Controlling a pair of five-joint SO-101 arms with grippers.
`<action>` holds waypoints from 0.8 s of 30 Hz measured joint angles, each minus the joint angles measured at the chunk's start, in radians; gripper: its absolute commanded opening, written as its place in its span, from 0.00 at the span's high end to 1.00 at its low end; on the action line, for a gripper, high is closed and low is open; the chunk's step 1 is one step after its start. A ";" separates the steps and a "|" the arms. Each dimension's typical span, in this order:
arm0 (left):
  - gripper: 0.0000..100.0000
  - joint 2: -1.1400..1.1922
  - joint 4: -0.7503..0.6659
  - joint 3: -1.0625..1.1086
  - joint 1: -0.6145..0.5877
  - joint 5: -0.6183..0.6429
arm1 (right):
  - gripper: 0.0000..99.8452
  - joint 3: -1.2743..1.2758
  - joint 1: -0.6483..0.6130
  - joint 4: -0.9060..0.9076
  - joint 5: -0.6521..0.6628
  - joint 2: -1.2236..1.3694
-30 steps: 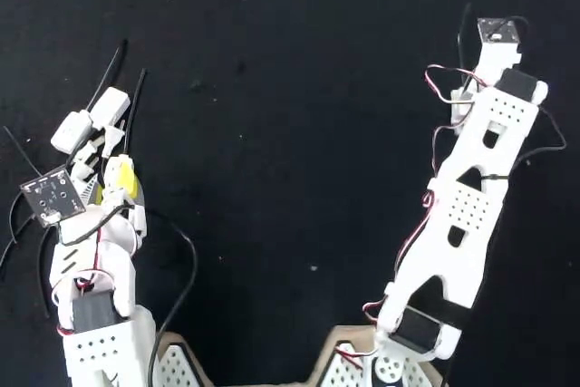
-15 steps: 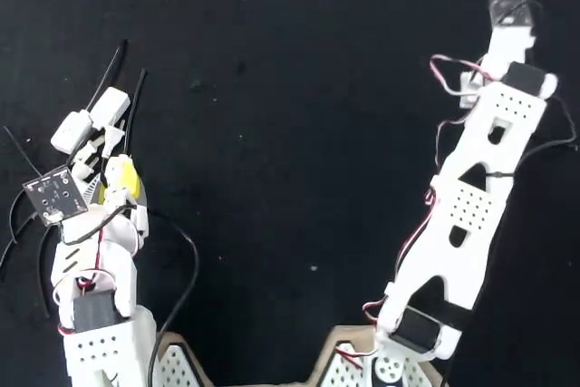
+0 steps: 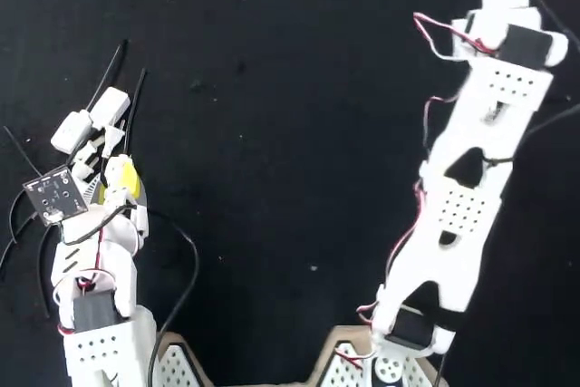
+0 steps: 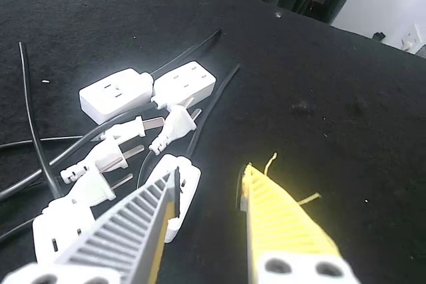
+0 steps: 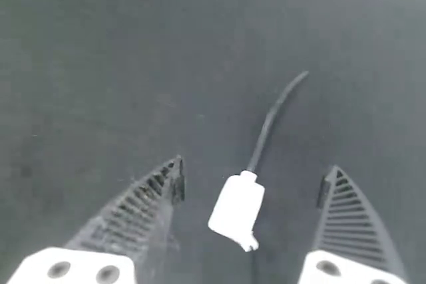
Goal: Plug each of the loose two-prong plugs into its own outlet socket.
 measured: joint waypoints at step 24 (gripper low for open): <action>0.83 0.000 0.000 0.000 0.000 0.000 | 0.80 1.671 -0.585 -0.209 -0.273 -1.000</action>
